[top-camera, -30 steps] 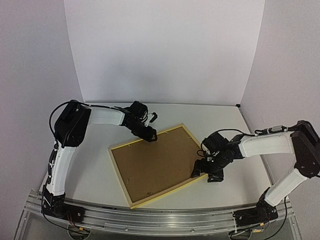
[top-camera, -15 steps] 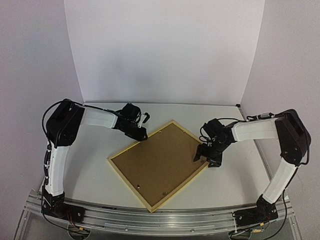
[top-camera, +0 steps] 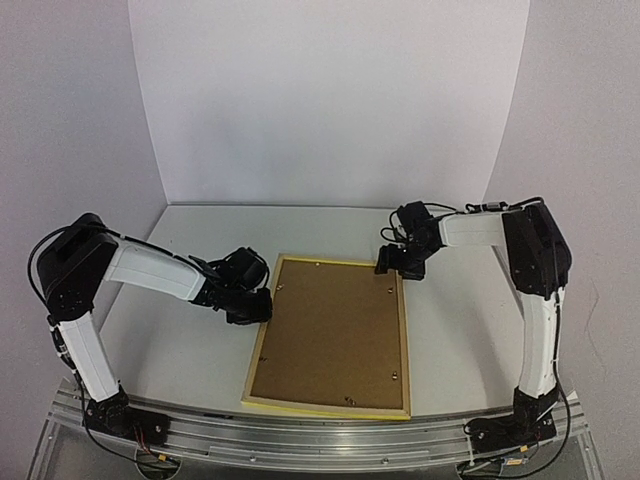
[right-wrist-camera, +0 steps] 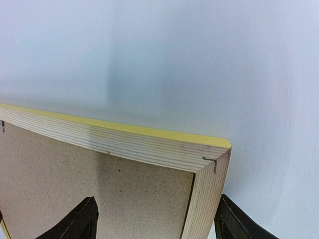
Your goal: Take the photo out of the frame
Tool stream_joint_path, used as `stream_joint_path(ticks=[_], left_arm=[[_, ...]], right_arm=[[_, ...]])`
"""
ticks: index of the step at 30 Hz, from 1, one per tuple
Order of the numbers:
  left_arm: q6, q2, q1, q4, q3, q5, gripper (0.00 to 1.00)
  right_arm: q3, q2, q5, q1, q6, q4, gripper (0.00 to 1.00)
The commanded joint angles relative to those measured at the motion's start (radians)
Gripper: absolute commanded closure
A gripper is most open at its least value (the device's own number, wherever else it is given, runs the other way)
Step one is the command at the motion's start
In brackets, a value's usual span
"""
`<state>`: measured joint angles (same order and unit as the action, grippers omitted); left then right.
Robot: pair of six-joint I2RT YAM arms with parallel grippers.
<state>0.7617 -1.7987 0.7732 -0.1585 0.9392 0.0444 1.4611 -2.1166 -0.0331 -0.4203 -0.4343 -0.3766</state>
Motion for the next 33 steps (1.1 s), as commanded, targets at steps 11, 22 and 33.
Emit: stream_joint_path(ticks=[11,22,33], left_arm=[[0.388,0.07,0.049,-0.139,-0.139,0.088,1.0],[0.402,0.081,0.049,-0.09,-0.159,0.085,1.0],[0.383,0.075,0.049,-0.037,-0.184,0.048,1.0]], right_arm=[[0.089,0.079,0.466,0.053,0.092,-0.035,0.07],[-0.172,0.331,-0.08,-0.344,0.506,0.141,0.07],[-0.211,0.169,-0.141,-0.658,0.689,0.325,0.07]])
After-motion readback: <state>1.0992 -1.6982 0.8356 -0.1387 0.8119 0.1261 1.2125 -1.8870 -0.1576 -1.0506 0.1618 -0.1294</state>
